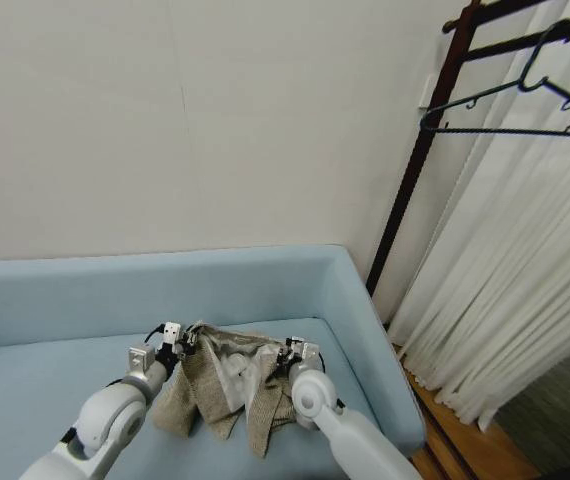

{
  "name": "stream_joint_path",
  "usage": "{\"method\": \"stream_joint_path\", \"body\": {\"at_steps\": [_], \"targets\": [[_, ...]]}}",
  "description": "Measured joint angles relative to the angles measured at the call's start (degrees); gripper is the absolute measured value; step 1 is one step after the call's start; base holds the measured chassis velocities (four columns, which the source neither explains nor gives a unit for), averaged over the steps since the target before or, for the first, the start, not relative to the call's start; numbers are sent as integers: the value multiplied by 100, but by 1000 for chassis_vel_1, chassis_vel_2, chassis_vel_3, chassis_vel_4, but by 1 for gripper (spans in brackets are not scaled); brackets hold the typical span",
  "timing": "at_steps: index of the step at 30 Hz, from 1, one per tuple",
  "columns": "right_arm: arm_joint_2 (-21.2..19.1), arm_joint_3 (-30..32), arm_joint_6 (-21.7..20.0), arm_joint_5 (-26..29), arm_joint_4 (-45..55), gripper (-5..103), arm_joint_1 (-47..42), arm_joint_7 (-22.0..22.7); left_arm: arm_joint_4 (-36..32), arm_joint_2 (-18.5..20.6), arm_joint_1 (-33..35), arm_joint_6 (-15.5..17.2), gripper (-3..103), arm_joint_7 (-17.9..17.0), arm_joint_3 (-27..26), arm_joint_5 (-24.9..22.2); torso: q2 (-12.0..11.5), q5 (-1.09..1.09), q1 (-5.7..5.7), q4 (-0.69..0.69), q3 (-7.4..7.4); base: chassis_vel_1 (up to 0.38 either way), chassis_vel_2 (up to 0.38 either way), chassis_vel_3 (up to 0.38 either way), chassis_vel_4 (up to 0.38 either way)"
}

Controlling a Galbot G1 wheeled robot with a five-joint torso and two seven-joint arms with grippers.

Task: Pick up the clothes from the sofa and hang them on the clothes hanger.

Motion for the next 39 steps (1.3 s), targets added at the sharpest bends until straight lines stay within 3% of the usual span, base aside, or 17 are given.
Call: {"method": "stream_joint_path", "body": {"at_steps": [3,8,13,16,17,19,20,22,23,26,28,32,33,37,39], "targets": [[-102,-1,39,-313,13,2,34,-191,-9,0,-16,-36,2,11,-30,-10,0,0,0,0,0,0,0,0,0],[-320,38,64,-373,363,2,221,-377,-155,63,-29,-151,2,16,-169,-162,0,0,0,0,0,0,0,0,0],[-836,179,64,-371,1020,2,587,-904,-527,328,-2,-451,2,136,-510,-437,0,1,0,2,0,0,0,0,0],[-1616,548,42,-338,1533,2,807,-1646,-899,675,-18,-723,2,234,-824,-660,0,2,0,3,0,0,0,0,0],[-1616,548,42,-338,1533,2,807,-1646,-899,675,-18,-723,2,234,-824,-660,0,2,0,3,0,0,0,0,0],[-2062,858,9,-247,1803,2,846,-1983,-1048,854,-189,-777,2,275,-881,-834,0,2,0,0,0,0,0,0,0],[-2505,1170,3,-31,2083,2,892,-2200,-1196,1036,-476,-775,2,334,-891,-1097,0,0,0,-2,0,0,0,0,0],[-2705,1290,-4,139,2231,2,943,-2261,-1278,1117,-631,-750,2,375,-906,-1237,0,2,0,-6,0,0,0,0,0],[-3028,1460,-7,518,2507,2,1109,-2333,-1439,1274,-893,-669,2,474,-950,-1516,-1,3,0,-5,0,0,0,0,0],[-3494,1633,8,1273,2920,2,1451,-2462,-1758,1578,-1429,-450,2,554,-1037,-2267,0,2,0,1,0,0,0,0,0],[-3592,1648,14,1495,3015,2,1555,-2493,-1817,1642,-1533,-393,2,557,-1071,-2481,0,1,0,0,-1,0,0,0,0],[-4008,1643,-6,2633,3299,2,2308,-2521,-2102,1998,-1884,-92,2,550,-1538,-3637,0,1,-1,2,0,0,0,0,0],[-4008,1643,-6,2633,3299,2,2308,-2521,-2102,1998,-1884,-92,2,550,-1538,-3637,0,1,-1,2,0,0,0,0,0],[-4514,1668,-70,3307,3337,2,3016,-2567,-2165,2328,-2116,330,2,465,-2186,-4667,0,0,0,-2,0,0,0,0,0],[-4632,1668,-118,3596,3347,2,3264,-2552,-2168,2408,-2117,404,2,439,-2410,-4854,-1,1,0,-2,0,0,0,0,0]]}}
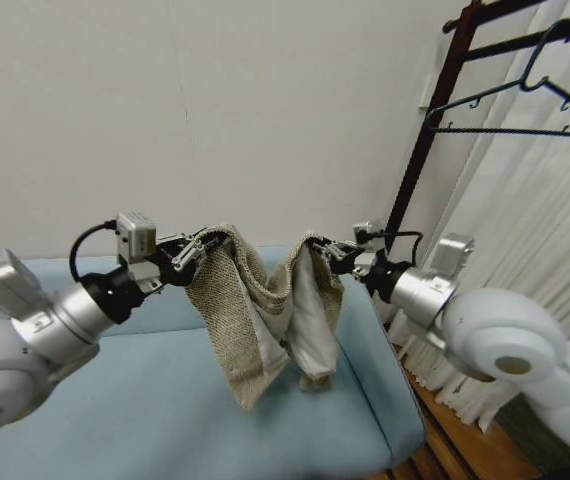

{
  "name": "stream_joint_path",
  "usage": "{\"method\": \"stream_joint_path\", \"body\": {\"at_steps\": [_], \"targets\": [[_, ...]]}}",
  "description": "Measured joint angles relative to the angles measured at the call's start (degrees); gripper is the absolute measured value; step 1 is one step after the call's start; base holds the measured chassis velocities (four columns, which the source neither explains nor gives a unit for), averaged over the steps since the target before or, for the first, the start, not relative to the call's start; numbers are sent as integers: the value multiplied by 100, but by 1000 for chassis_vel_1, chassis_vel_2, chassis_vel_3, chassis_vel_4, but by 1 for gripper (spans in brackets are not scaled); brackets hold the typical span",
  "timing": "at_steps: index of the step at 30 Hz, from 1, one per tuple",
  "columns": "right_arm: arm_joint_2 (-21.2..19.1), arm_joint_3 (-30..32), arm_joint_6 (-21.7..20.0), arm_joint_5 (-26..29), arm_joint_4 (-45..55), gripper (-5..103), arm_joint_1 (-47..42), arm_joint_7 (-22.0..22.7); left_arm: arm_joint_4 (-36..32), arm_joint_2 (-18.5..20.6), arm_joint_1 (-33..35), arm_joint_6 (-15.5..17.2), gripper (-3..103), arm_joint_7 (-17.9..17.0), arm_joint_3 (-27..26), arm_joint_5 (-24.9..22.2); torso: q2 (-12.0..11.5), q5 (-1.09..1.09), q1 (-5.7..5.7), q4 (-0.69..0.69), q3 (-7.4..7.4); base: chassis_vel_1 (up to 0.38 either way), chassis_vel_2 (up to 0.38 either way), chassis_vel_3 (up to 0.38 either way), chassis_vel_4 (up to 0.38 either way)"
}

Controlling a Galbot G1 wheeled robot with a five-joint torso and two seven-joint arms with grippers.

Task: Pick up the clothes from the sofa and hang them on the clothes hanger.

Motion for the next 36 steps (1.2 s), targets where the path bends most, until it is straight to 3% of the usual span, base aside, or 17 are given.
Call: {"method": "stream_joint_path", "body": {"at_steps": [3,4,8,9,11,14,15,17,19,21,26,29,30,34,35,36], "targets": [[-391,-32,-157,1129,144,2,822,230,4,226,-200,173,2,-66,-479,-574,0,-2,-1,5,0,0,0,0,0],[-391,-32,-157,1129,144,2,822,230,4,226,-200,173,2,-66,-479,-574,0,-2,-1,5,0,0,0,0,0],[-821,30,-430,3107,367,2,1958,930,12,401,-862,369,2,-367,-379,-1404,0,-1,-1,-1,0,0,0,0,0],[-821,30,-430,3107,367,2,1958,930,12,401,-862,369,2,-367,-379,-1404,0,-1,-1,-1,0,0,0,0,0],[-1031,199,-557,3642,436,2,2109,1038,16,442,-927,540,2,-807,-493,-1944,0,-1,0,0,-1,0,0,0,0],[-1309,356,-706,4129,556,2,2062,1297,28,340,-807,778,2,-1854,-606,-2975,1,0,-1,0,-1,0,0,0,0],[-1309,356,-706,4129,556,2,2062,1297,28,340,-807,778,2,-1854,-606,-2975,1,0,-1,0,-1,0,0,0,0],[-1198,362,-746,4426,567,2,1977,1851,33,105,-562,851,2,-2532,-475,-3397,1,-2,-1,0,-1,0,0,0,0],[-969,313,-760,4430,567,2,1766,2183,39,-143,-244,895,2,-2954,-356,-3563,-1,-2,0,2,1,0,0,0,0],[-864,259,-753,4310,567,2,1657,2216,40,-242,-82,905,2,-2969,-346,-3533,-1,-2,1,3,2,0,0,0,0],[-487,65,-659,3468,456,2,1365,1868,46,-382,94,851,2,-2642,-239,-2951,-1,-3,1,4,1,0,0,0,0],[-126,-89,-653,2576,193,2,1138,1476,112,-318,-35,790,2,-1795,-11,-2052,-1,0,0,-1,0,0,0,0,0],[-126,-89,-653,2576,193,2,1138,1476,112,-318,-35,790,2,-1795,-11,-2052,-1,0,0,-1,0,0,0,0,0],[596,-583,-722,1241,-507,2,1002,642,910,12,-107,660,2,-250,178,-708,-1,-1,0,1,0,0,0,0,0],[784,-787,-721,991,-723,2,1057,518,1180,99,-119,578,2,-24,242,-385,-1,-2,0,-1,1,0,0,0,0],[784,-787,-721,991,-723,2,1057,518,1180,99,-119,578,2,-24,242,-385,-1,-2,0,-1,1,0,0,0,0]]}}
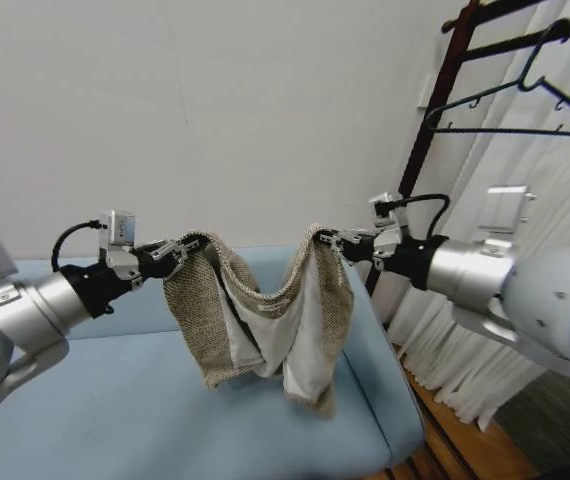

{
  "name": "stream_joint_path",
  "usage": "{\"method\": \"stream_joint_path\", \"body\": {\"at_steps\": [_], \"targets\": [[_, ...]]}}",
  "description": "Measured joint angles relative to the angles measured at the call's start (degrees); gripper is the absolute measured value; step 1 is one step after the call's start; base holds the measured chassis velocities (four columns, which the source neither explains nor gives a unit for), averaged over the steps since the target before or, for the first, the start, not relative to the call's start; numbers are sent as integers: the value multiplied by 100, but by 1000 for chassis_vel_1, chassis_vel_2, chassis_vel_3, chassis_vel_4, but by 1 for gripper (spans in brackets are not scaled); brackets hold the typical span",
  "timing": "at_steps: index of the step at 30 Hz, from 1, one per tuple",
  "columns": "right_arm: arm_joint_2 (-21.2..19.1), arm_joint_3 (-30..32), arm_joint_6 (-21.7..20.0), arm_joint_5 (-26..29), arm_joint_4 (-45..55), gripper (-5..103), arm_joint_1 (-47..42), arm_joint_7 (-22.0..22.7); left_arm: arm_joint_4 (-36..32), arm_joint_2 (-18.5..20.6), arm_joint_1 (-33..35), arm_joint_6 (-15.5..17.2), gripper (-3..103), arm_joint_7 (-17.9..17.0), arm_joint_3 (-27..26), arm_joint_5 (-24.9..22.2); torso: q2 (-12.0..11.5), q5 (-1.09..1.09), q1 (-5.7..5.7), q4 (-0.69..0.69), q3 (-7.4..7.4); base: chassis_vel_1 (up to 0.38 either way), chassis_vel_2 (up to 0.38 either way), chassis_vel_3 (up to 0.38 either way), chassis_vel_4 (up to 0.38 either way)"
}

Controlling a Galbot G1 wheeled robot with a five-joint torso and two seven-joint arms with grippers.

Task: Pick up the clothes from the sofa and hang them on the clothes hanger.

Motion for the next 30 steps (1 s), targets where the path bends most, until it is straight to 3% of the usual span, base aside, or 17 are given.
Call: {"method": "stream_joint_path", "body": {"at_steps": [3,4,7,11,14,19,22,23,28,29,30], "targets": [[657,-606,138,-1014,-772,2,194,-424,639,148,-132,-255,2,286,309,521,0,-1,0,9,1,0,0,0,0],[657,-606,138,-1014,-772,2,194,-424,639,148,-132,-255,2,286,309,521,0,-1,0,9,1,0,0,0,0],[1258,-926,400,-1899,-1442,2,297,-807,1293,164,-668,-689,2,572,1089,1035,0,-2,2,2,1,0,0,0,0],[1654,-1059,546,-2351,-1845,2,457,-1081,1635,99,-1115,-939,2,707,1700,1306,-1,-2,2,1,2,0,0,0,0],[1716,-1067,542,-2342,-1884,2,562,-1121,1645,88,-1219,-934,2,765,1745,1344,-1,-2,3,2,2,0,0,0,0],[1341,-1054,406,-1816,-1490,2,641,-923,1198,218,-975,-799,2,770,1262,1227,1,1,-1,3,-1,0,0,0,0],[789,-927,366,-1308,-970,2,552,-739,721,242,-900,-654,2,748,1074,1182,1,2,-1,3,-2,0,0,0,0],[789,-927,366,-1308,-970,2,552,-739,721,242,-900,-654,2,748,1074,1182,1,2,-1,3,-2,0,0,0,0],[-428,-376,330,39,211,2,455,-279,-372,192,-770,-353,2,196,794,698,1,2,-1,-3,-2,0,0,0,0],[-428,-376,330,39,211,2,455,-279,-372,192,-770,-353,2,196,794,698,1,2,-1,-3,-2,0,0,0,0],[-695,-194,315,381,449,2,459,-196,-661,194,-579,-277,2,-52,561,575,2,3,-2,0,-3,0,0,0,0]]}}
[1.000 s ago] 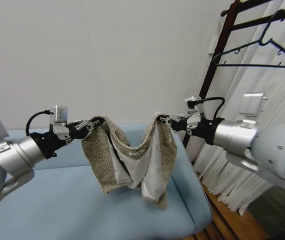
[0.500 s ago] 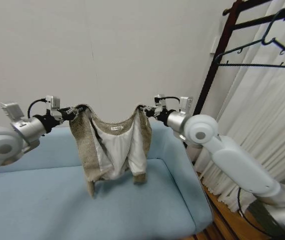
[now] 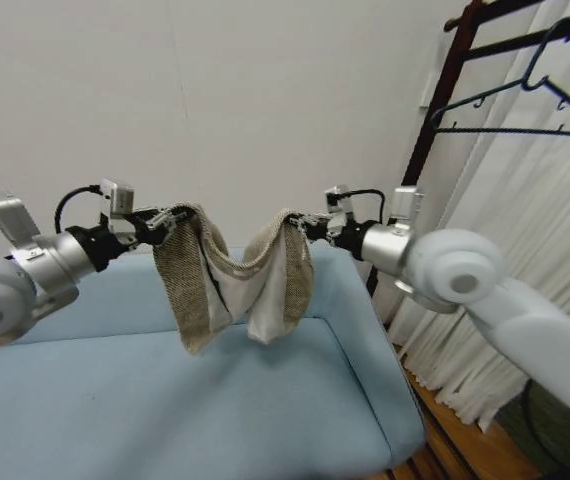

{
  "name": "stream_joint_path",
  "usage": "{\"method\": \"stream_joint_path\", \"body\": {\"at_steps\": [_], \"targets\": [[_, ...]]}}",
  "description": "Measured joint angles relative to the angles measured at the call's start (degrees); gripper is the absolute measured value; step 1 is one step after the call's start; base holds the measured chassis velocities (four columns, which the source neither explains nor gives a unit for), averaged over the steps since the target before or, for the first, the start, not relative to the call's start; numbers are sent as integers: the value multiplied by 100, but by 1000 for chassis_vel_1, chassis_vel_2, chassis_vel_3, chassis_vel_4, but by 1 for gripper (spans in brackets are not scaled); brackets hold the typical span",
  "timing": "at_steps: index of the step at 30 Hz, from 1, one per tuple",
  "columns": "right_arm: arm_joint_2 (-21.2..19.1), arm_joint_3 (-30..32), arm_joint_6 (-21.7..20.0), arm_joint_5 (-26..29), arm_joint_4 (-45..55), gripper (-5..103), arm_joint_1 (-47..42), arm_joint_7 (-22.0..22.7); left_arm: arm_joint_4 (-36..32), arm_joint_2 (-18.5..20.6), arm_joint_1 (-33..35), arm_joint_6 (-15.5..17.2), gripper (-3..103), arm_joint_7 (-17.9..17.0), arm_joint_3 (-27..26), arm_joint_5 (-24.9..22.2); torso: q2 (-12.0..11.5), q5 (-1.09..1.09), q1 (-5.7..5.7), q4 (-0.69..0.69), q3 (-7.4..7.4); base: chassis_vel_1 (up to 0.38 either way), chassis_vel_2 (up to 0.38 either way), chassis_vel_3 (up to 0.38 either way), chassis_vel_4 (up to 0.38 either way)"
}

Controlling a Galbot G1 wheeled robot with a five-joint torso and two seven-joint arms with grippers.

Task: Pick up the clothes from the sofa and hang them on the clothes hanger.

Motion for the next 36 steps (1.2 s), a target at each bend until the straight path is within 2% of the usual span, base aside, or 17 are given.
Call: {"method": "stream_joint_path", "body": {"at_steps": [2,4,8,9,12,13,16,18,19,22,23,25,27,28,30,34,36], "targets": [[-547,256,-41,490,331,2,45,32,-400,10,292,95,2,-554,-484,-457,0,-2,0,6,1,0,0,0,0],[-830,381,-46,709,461,2,59,-2,-471,25,318,171,2,-809,-659,-731,0,-3,0,5,0,0,0,0,0],[-1712,707,-85,2068,767,2,339,-26,-532,102,234,670,2,-2167,-1178,-2056,1,-3,0,-1,0,0,0,0,0],[-1712,707,-85,2068,767,2,339,-26,-532,102,234,670,2,-2167,-1178,-2056,1,-3,0,-1,0,0,0,0,0],[-1599,637,-221,2133,735,2,200,146,-519,-91,428,846,2,-2983,-1052,-2480,2,-2,-1,0,0,0,0,0,0],[-1599,637,-221,2133,735,2,200,146,-519,-91,428,846,2,-2983,-1052,-2480,2,-2,-1,0,0,0,0,0,0],[-944,245,-359,1641,469,2,-440,524,-407,-552,853,849,2,-3203,-487,-2469,1,-2,2,9,3,0,0,0,0],[-501,-48,-345,986,174,2,-1123,583,90,-974,1083,875,2,-2692,379,-1435,1,-2,3,8,3,0,0,0,0],[-501,-48,-345,986,174,2,-1123,583,90,-974,1083,875,2,-2692,379,-1435,1,-2,3,8,3,0,0,0,0],[224,-777,-229,-884,-760,2,-2227,20,1623,-1769,1070,545,2,-1789,2172,727,-3,-4,4,1,6,0,0,0,0],[224,-777,-229,-884,-760,2,-2227,20,1623,-1769,1070,545,2,-1789,2172,727,-3,-4,4,1,6,0,0,0,0],[811,-1307,-23,-1884,-1524,2,-2433,-296,2511,-2145,939,153,2,-1597,2695,1574,-2,-5,5,-7,5,0,0,0,0],[1414,-1803,165,-2571,-2309,2,-2274,-767,3134,-2384,910,-236,2,-1548,2810,2038,-4,9,5,2,6,0,0,0,0],[1414,-1803,165,-2571,-2309,2,-2274,-767,3134,-2384,910,-236,2,-1548,2810,2038,-4,9,5,2,6,0,0,0,0],[1846,-1998,414,-3344,-2980,2,-2041,-1267,3923,-2675,587,-708,2,-1489,3143,2457,-2,-11,4,12,3,0,0,0,0],[2297,-2045,721,-4121,-3720,2,-1934,-1670,4826,-3008,-17,-1048,2,-1363,3645,2896,-3,4,5,5,4,0,0,0,0],[2557,-2043,902,-4541,-4192,2,-1853,-1861,5365,-3211,-390,-1258,2,-1309,3926,3113,-2,-9,4,-4,3,0,0,0,0]]}}
